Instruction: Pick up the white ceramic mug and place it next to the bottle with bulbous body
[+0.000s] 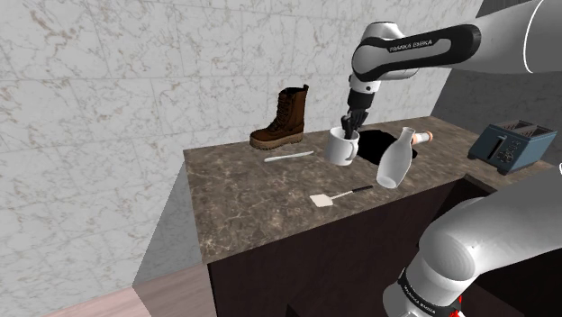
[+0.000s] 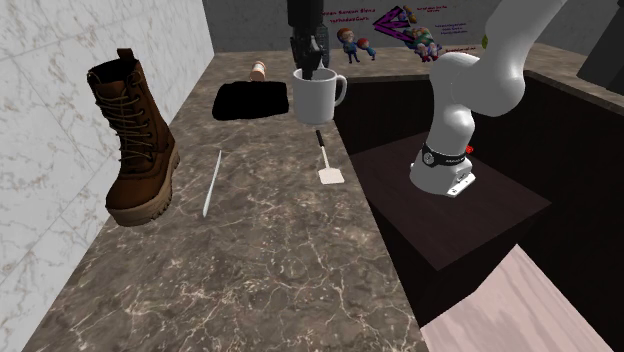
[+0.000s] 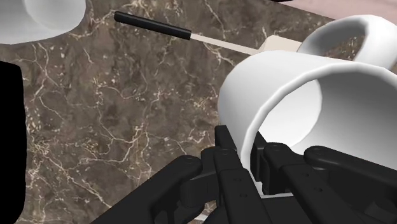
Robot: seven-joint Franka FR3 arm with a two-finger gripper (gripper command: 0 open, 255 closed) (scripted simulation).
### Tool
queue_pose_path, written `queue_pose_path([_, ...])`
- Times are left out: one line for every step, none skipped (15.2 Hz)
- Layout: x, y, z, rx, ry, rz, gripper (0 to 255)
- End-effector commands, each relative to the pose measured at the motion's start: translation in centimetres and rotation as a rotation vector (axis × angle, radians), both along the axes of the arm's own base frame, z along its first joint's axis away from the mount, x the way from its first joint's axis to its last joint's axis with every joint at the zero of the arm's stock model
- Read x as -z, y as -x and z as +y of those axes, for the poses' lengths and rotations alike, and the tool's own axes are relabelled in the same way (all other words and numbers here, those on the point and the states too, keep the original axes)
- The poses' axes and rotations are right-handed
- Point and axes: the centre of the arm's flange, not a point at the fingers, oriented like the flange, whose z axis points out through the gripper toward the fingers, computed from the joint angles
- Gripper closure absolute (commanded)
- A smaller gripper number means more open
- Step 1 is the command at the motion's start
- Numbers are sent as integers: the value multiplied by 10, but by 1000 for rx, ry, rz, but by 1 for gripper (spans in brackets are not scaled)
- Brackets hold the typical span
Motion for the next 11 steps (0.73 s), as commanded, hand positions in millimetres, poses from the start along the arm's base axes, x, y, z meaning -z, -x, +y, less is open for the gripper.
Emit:
queue_pose_path([11, -1, -1, 0, 0, -1, 255])
queue_pose_path([16, -1, -1, 0, 0, -1, 255])
queue_pose_path([21, -1, -1, 0, 0, -1, 255])
queue_pose_path([27, -1, -1, 0, 0, -1, 255])
queue_pose_path([32, -1, -1, 0, 0, -1, 255])
queue_pose_path([37, -1, -1, 0, 0, -1, 255])
queue_pose_path([42, -1, -1, 0, 0, -1, 255])
queue_pose_path([48, -1, -1, 0, 0, -1, 255])
queue_pose_path([53, -1, -1, 0, 0, -1, 255])
queue_pose_path([58, -1, -1, 0, 0, -1, 255])
queue_pose_path([64, -1, -1, 0, 0, -1, 255])
